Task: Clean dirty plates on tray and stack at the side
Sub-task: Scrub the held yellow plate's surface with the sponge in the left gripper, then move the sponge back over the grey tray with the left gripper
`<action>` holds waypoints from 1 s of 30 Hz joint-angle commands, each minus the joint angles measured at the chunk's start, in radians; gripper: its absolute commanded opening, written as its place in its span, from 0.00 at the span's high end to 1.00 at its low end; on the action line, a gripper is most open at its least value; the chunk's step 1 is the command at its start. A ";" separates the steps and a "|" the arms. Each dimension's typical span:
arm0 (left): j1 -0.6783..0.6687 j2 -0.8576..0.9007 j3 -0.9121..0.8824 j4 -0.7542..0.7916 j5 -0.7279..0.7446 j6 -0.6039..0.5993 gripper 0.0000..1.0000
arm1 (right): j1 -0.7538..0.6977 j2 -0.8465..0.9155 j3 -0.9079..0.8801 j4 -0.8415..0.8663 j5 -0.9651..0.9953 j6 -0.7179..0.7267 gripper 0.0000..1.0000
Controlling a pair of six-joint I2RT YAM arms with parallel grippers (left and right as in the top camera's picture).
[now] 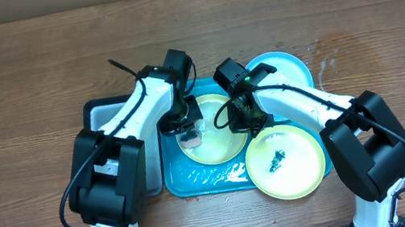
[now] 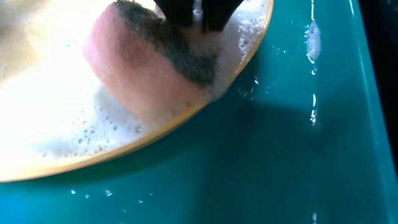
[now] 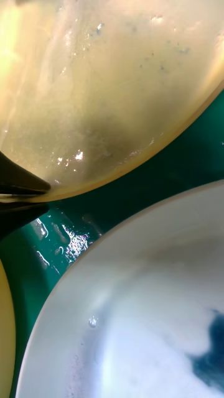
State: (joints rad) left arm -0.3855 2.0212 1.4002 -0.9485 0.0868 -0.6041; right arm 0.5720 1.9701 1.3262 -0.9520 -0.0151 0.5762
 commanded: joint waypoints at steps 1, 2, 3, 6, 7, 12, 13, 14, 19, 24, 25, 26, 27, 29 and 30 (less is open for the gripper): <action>-0.020 0.030 0.088 -0.029 -0.011 0.077 0.96 | 0.003 -0.010 0.004 -0.007 0.036 -0.010 0.96; -0.027 0.023 0.116 -0.056 -0.008 0.077 0.96 | 0.003 -0.010 0.004 -0.007 0.036 -0.013 0.96; -0.032 0.017 0.140 -0.084 -0.008 0.077 0.96 | 0.003 -0.010 0.004 -0.007 0.036 -0.014 0.96; -0.040 -0.017 0.209 -0.182 -0.013 0.077 0.96 | 0.003 -0.010 0.004 -0.008 0.036 -0.016 0.96; -0.040 -0.033 0.221 -0.201 -0.022 0.077 0.96 | 0.003 -0.010 0.004 -0.008 0.036 -0.016 0.96; -0.031 -0.180 0.237 -0.264 -0.097 0.049 0.96 | 0.003 -0.010 0.004 -0.006 0.035 -0.024 0.96; -0.024 -0.214 0.237 -0.277 -0.103 0.046 0.96 | 0.003 -0.010 0.004 -0.006 0.035 -0.024 0.96; -0.017 -0.244 0.237 -0.290 -0.102 0.046 0.96 | 0.003 -0.010 0.004 -0.006 0.036 -0.024 0.96; 0.044 -0.338 0.237 -0.446 -0.210 0.024 0.96 | 0.003 -0.011 0.005 0.004 0.034 -0.032 0.96; 0.150 -0.372 0.194 -0.546 -0.278 0.043 0.96 | 0.005 -0.024 0.067 -0.006 0.018 -0.097 0.96; 0.170 -0.377 0.173 -0.539 -0.278 0.046 0.96 | 0.006 -0.033 0.086 -0.012 0.018 -0.107 0.96; 0.187 -0.381 0.150 -0.527 -0.277 0.053 0.96 | 0.007 -0.044 0.105 -0.019 0.021 -0.113 0.96; 0.204 -0.383 0.121 -0.509 -0.277 0.064 0.96 | 0.009 -0.055 0.127 -0.030 0.024 -0.115 0.96; 0.230 -0.385 0.067 -0.472 -0.276 0.077 0.96 | 0.011 -0.082 0.163 -0.046 0.033 -0.130 0.96; 0.243 -0.385 0.034 -0.449 -0.271 0.080 0.96 | 0.013 -0.096 0.180 -0.052 0.041 -0.137 0.96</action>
State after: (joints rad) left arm -0.1799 1.6566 1.5211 -1.4357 -0.1589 -0.5480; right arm 0.5739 1.9640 1.4303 -0.9939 -0.0086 0.4843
